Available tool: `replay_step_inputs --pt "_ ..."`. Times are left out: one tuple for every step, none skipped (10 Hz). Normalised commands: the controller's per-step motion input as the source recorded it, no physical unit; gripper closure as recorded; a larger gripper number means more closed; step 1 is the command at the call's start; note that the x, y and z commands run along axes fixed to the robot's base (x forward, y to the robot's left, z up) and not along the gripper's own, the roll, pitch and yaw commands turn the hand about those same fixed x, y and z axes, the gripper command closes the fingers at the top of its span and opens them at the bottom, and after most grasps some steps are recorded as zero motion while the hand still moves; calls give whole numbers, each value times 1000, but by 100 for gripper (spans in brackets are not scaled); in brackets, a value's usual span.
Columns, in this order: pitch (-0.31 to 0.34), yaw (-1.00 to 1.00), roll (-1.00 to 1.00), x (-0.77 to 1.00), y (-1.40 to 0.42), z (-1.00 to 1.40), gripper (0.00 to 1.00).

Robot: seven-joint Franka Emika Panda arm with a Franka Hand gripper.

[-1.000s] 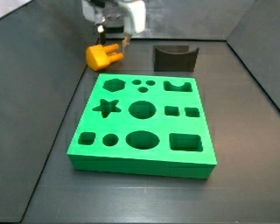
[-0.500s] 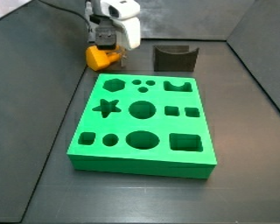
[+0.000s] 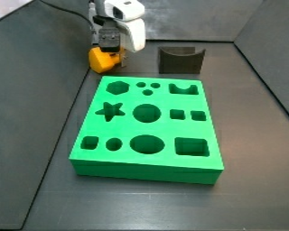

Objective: Pick up the 3 prong object. Move up. Place the 3 prong object on the fixture. Regrasp the 3 prong object. Move to above the board. Insert the 3 prong object.
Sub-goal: Pick up the 3 prong object.

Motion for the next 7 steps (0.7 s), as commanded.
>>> replay_step_inputs --pt "0 0 0 0 0 0 100" --pt "0 0 0 0 0 0 100" --pt "0 0 0 0 0 0 100" --pt "0 0 0 0 0 0 100" --pt "0 0 0 0 0 0 100" --pt "0 0 0 0 0 0 100" --pt "0 0 0 0 0 0 100"
